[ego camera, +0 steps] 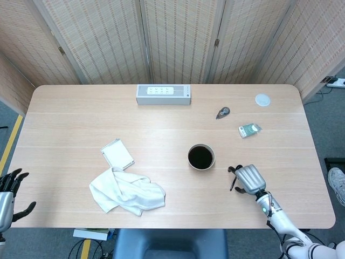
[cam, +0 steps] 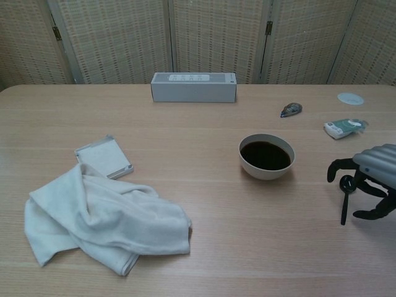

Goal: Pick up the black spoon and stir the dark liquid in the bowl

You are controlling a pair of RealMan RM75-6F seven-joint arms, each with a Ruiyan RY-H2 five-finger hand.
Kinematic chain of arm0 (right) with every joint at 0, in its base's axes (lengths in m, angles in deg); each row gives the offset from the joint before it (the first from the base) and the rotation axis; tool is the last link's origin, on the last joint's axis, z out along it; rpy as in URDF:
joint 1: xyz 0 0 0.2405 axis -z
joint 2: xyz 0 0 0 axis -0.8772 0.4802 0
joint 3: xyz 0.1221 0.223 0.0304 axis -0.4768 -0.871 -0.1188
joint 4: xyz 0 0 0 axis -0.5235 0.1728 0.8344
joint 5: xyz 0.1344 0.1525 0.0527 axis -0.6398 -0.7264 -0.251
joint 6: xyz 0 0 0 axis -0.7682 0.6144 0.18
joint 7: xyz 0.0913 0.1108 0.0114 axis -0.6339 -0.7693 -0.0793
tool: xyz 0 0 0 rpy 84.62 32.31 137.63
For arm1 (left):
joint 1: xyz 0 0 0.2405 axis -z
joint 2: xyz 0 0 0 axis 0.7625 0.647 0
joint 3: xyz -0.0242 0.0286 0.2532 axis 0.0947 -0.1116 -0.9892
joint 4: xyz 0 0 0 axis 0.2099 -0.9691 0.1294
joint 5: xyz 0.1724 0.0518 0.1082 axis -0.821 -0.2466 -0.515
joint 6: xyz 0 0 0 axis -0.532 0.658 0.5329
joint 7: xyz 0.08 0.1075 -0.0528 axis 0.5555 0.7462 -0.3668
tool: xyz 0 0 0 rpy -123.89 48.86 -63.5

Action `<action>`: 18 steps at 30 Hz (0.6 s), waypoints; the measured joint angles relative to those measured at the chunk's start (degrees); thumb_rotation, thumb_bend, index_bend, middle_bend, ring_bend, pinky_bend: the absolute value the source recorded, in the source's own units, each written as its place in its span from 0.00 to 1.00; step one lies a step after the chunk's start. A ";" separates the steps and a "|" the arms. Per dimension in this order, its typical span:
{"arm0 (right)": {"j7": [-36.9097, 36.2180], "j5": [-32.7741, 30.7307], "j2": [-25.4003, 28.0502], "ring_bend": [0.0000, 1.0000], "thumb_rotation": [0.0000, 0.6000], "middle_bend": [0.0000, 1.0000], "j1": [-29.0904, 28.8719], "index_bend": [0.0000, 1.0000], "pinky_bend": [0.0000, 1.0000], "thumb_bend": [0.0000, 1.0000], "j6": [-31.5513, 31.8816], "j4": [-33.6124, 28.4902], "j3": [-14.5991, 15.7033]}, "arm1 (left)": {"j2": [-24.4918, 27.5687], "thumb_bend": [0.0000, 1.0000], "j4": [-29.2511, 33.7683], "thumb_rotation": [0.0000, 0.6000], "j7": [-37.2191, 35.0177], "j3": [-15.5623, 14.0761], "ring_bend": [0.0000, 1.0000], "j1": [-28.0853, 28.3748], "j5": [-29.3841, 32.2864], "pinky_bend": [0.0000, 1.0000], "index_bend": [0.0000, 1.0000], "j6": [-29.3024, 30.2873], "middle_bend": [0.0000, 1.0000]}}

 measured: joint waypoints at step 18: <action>-0.73 -0.18 -5.15 1.00 1.00 0.88 -2.09 0.36 1.00 0.11 -1.24 6.36 -1.75 | -0.33 0.24 -1.13 1.00 -0.93 0.01 0.16 -0.25 0.19 0.18 0.21 -0.11 0.15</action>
